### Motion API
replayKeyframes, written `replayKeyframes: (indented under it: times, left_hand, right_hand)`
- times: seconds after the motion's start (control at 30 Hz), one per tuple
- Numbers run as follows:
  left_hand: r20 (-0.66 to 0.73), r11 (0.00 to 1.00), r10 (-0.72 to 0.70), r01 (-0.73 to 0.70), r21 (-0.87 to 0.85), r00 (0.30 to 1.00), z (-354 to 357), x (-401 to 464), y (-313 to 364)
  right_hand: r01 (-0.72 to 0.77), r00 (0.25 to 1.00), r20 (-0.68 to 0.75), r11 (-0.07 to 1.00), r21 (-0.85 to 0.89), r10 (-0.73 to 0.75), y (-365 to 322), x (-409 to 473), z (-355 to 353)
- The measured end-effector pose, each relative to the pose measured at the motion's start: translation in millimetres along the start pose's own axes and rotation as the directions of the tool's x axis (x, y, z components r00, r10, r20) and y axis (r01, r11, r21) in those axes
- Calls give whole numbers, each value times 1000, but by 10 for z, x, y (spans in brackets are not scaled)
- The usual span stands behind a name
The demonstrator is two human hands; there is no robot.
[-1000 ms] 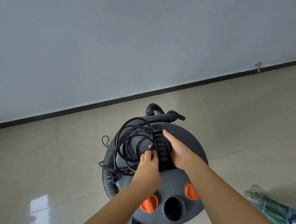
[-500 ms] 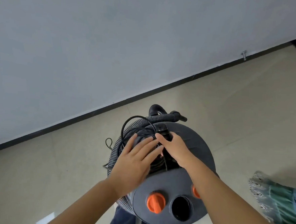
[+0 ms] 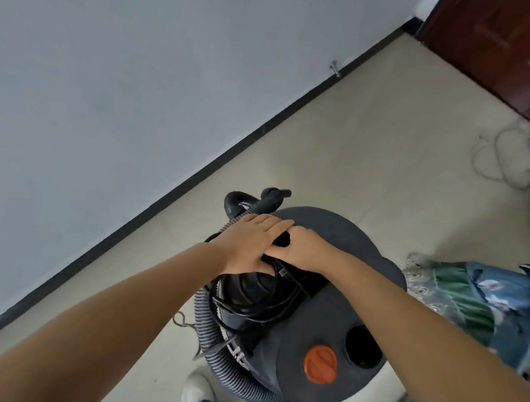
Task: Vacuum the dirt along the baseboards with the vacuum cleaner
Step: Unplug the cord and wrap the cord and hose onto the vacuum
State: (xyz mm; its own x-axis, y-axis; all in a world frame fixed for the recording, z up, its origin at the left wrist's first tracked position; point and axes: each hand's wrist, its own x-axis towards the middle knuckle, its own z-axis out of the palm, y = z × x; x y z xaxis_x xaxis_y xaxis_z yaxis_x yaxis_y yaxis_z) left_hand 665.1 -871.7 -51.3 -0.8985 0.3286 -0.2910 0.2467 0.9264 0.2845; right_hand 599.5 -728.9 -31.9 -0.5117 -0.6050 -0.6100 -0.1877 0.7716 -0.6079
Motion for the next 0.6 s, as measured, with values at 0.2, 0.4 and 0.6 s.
replayKeyframes:
  times: [0.2, 0.4, 0.6]
  left_hand:
    - [-115, 999, -37, 39, 13, 993, -165, 978, 246]
    - [-198, 991, -67, 43, -123, 978, -353, 2021, 523]
    - [-267, 990, 16, -52, -129, 964, -431, 3024, 761]
  right_hand:
    - [-69, 993, -107, 989, -127, 56, 486, 112, -738]
    - [-94, 963, -245, 994, 64, 107, 1045, 109, -1607]
    - [-296, 898, -412, 904, -309, 153, 1706, -191, -1923]
